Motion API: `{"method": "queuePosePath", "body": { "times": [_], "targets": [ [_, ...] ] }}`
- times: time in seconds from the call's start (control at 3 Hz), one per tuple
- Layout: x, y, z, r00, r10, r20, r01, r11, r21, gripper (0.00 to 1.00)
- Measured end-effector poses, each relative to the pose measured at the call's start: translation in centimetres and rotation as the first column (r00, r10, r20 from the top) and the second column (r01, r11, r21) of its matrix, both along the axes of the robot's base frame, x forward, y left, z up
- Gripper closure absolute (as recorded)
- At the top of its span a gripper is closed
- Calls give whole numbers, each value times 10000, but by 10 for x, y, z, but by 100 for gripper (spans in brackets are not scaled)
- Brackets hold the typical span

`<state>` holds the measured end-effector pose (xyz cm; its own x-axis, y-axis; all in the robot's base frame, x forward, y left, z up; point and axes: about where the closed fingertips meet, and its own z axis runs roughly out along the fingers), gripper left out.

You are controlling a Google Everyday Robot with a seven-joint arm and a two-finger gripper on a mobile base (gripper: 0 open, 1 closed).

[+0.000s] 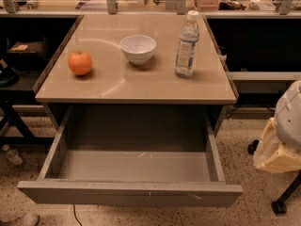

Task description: Close top drawer

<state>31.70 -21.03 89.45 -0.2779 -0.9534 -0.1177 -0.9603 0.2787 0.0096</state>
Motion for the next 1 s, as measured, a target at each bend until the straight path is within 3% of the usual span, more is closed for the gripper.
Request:
{"method": "queuePosePath", "body": {
  "times": [0.33,0.67,1.0],
  "targets": [
    [1,0,1,10000,-1,46,1,10000,-1,100],
    [-17,14,-32,9977,-200,-644,227,9989,410,100],
    [-34,43,-93,9861,-274,-1637,476,9915,1209,100]
  ]
}}
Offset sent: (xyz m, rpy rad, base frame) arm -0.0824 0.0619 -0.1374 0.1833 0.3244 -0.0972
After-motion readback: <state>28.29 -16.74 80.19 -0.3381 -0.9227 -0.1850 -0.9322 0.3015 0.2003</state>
